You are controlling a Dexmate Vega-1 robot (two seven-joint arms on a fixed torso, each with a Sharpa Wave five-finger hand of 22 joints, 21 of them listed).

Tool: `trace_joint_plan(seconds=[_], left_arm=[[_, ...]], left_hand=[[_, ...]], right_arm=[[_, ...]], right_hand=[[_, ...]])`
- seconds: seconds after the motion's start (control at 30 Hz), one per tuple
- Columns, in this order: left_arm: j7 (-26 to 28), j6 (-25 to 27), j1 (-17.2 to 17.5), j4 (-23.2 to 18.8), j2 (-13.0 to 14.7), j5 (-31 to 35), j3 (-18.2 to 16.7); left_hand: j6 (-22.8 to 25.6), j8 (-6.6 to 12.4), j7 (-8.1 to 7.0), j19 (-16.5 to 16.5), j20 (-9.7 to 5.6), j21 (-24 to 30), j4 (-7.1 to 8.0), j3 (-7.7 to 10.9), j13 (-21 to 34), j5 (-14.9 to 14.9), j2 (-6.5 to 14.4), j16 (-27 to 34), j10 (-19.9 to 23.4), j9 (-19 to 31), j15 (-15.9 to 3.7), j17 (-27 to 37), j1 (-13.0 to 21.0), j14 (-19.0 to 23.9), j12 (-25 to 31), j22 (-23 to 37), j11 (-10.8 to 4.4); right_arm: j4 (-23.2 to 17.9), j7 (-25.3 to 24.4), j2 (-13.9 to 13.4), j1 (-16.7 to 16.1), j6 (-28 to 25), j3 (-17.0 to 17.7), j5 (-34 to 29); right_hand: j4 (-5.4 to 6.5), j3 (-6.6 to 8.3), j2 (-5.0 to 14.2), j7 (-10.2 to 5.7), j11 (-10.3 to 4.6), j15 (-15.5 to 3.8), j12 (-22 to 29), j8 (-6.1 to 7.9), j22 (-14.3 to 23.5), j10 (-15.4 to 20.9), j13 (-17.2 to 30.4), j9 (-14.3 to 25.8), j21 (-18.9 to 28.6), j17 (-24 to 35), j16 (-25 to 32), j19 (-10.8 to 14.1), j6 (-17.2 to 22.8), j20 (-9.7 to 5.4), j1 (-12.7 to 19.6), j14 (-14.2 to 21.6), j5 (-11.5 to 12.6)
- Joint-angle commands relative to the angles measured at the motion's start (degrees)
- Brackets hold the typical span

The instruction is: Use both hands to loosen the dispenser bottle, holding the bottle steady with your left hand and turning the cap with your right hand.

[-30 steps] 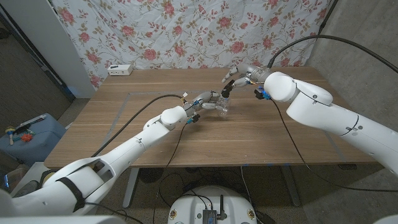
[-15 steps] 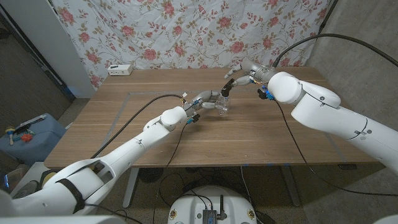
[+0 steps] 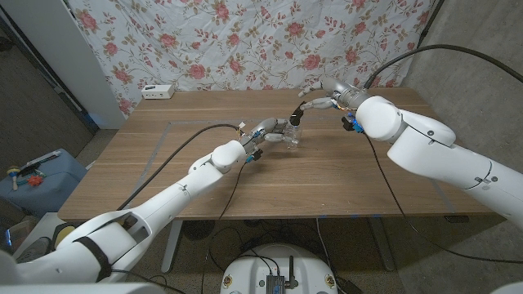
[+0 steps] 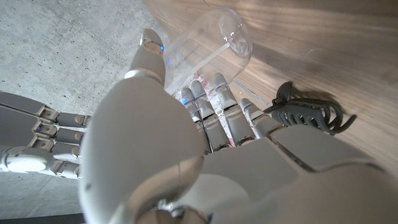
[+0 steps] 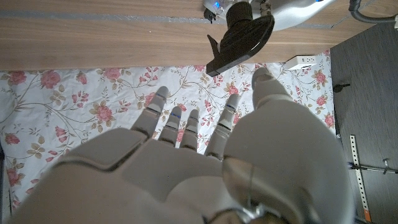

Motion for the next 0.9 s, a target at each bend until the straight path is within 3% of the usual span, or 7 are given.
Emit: trace_joint_plan(seconds=[0.03,0.27,0.63,0.73,0.9], left_arm=[[4.07,0.72,1.36,-1.70,-0.12,2.04,-0.34],[6.74,1.32,1.25,-2.27,-0.38,5.06,0.37],[10.79,1.83,1.76,-2.91,-1.12,7.97,0.66],[11.12,2.04,1.84,-3.15,-1.17,8.23,0.70],[11.80,2.29,2.09,-3.59,-1.18,8.65,0.69]], left_hand=[[4.73,0.47,0.00,0.51,-4.87,0.15,2.99,3.65,0.35,0.23,5.55,0.46,1.95,0.14,-4.84,0.12,-4.22,0.94,0.20,0.09,-1.15],[4.99,0.54,-0.08,0.56,-4.86,0.15,3.07,3.76,0.45,0.24,5.59,0.43,2.12,0.14,-4.71,0.08,-4.40,1.14,0.16,0.09,-1.14],[5.18,0.58,-0.05,0.70,-4.83,0.16,3.09,3.82,0.58,0.23,5.52,0.36,2.27,0.13,-4.72,0.07,-4.60,1.20,0.07,0.09,-1.19],[5.13,0.55,-0.05,0.70,-4.83,0.16,3.08,3.85,0.61,0.23,5.51,0.33,2.29,0.13,-4.71,0.06,-4.61,1.16,0.05,0.09,-1.21],[5.17,0.55,-0.03,0.71,-4.86,0.14,3.06,3.86,0.66,0.22,5.48,0.33,2.36,0.13,-4.76,0.08,-4.65,1.20,0.02,0.09,-1.38]], right_arm=[[-0.29,-2.57,0.69,-0.39,-2.09,-0.74,0.58],[-0.99,-2.68,1.17,1.62,-6.30,-3.30,-0.11],[-2.46,-4.91,2.76,3.66,-13.38,-6.35,-0.08],[-2.55,-7.00,3.38,2.73,-13.71,-5.99,0.28],[-3.12,-8.85,4.43,3.97,-17.81,-7.78,0.45]], right_hand=[[1.04,-1.13,-0.06,3.42,0.96,0.18,0.36,-0.54,0.21,0.40,0.18,0.23,0.64,0.17,0.43,1.33,-1.85,0.30,-3.56,0.96,0.35],[2.24,-2.59,-0.81,6.49,2.19,1.38,0.45,-0.18,0.23,0.82,0.23,0.44,0.51,0.18,0.50,1.66,-1.93,0.64,-7.50,1.73,0.45],[3.11,-4.32,-2.50,9.37,4.35,3.49,0.55,-0.07,0.24,1.34,0.29,0.65,0.39,0.15,0.61,1.83,-2.62,1.72,-11.52,2.92,0.74],[3.31,-4.84,-3.08,10.52,5.00,4.10,0.72,0.22,0.24,1.91,0.31,0.84,0.53,0.13,0.73,2.42,-2.35,2.29,-12.75,3.61,0.92],[3.50,-5.38,-3.70,11.81,5.83,5.06,0.73,0.22,0.25,2.15,0.33,1.04,0.74,0.10,0.89,3.34,-2.83,2.94,-14.10,4.51,1.12]])
